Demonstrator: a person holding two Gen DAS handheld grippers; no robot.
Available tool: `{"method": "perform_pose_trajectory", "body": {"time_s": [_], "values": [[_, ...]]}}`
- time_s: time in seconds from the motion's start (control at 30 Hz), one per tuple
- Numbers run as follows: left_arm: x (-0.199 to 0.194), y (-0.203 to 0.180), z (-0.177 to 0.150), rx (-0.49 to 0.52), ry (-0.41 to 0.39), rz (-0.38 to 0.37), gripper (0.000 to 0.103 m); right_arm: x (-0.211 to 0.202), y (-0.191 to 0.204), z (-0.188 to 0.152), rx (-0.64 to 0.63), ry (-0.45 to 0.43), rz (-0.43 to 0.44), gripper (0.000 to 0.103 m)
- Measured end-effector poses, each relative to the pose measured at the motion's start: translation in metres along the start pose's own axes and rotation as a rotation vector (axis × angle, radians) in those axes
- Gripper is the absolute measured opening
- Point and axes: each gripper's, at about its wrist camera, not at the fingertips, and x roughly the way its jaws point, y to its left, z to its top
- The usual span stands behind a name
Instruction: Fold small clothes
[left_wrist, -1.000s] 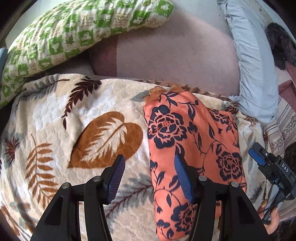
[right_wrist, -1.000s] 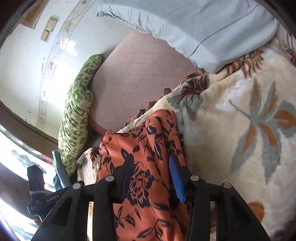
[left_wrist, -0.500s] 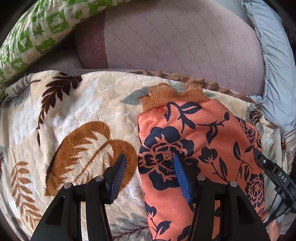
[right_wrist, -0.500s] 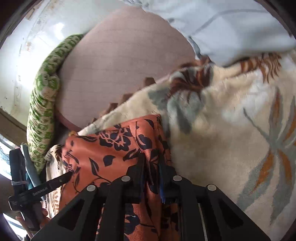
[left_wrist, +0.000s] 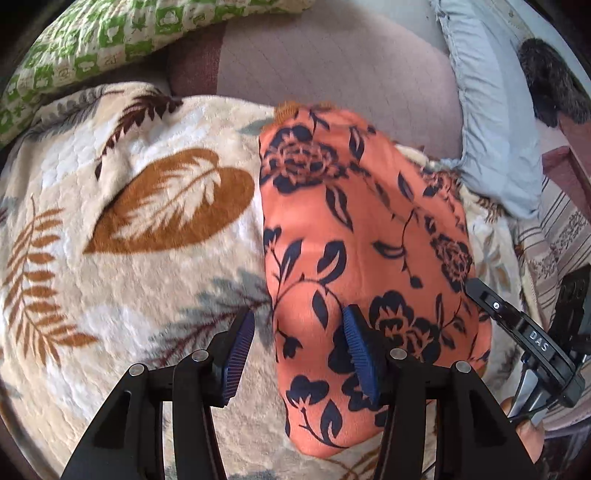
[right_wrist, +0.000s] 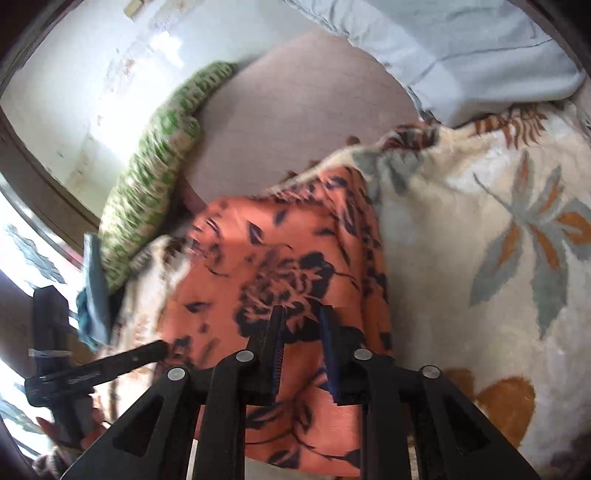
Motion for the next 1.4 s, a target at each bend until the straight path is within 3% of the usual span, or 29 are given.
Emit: {"method": "perform_pose_trajectory", "body": {"time_s": [0.17,0.3,0.43,0.57,0.67,0.73,0.83,0.97,1.13,1.17,1.2,1.27,1.4], "values": [[-0.004,-0.004,-0.001,0.005,0.005,0.044,0.055,-0.020,0.002,-0.007,0.017,-0.026,0.002,0.021],[-0.030,0.000,-0.006,-0.061,-0.008,-0.019,0.053,-0.060,0.009,-0.022,0.036,-0.090,0.028,0.049],[-0.036,-0.005,-0.030,-0.070,0.012,-0.052,0.053,-0.066,0.010,-0.048,0.030,-0.081,-0.044,0.052],[-0.011,-0.014,-0.045,-0.006,0.099,0.034,0.058,-0.044,0.004,-0.063,0.018,-0.044,-0.096,0.052],[0.011,0.000,-0.047,-0.077,0.165,0.010,0.067,-0.034,0.006,-0.066,-0.070,-0.031,-0.186,0.046],[0.009,0.006,-0.045,-0.114,0.160,-0.016,0.068,-0.027,-0.006,-0.068,-0.045,-0.006,-0.221,0.048],[0.004,-0.002,-0.044,-0.071,0.158,0.017,0.066,-0.027,-0.035,-0.069,0.110,-0.001,-0.105,0.049],[-0.022,-0.011,-0.046,-0.024,0.134,-0.037,0.064,-0.039,-0.032,-0.067,0.097,-0.025,-0.110,0.053],[-0.064,-0.009,-0.029,0.029,0.025,-0.097,0.065,-0.075,-0.033,-0.049,0.155,-0.194,-0.034,0.055],[-0.067,-0.004,-0.020,0.025,0.009,-0.099,0.065,-0.077,-0.035,-0.042,0.167,-0.214,-0.011,0.063],[-0.070,0.003,-0.013,0.015,-0.002,-0.086,0.065,-0.075,-0.037,-0.034,0.182,-0.214,0.015,0.069],[-0.067,0.017,0.004,-0.025,0.004,-0.073,0.065,-0.059,-0.039,-0.016,0.180,-0.176,0.059,0.071],[-0.036,0.039,0.036,-0.128,0.093,-0.134,0.064,-0.005,-0.044,0.011,0.151,-0.031,0.056,0.071]]}}
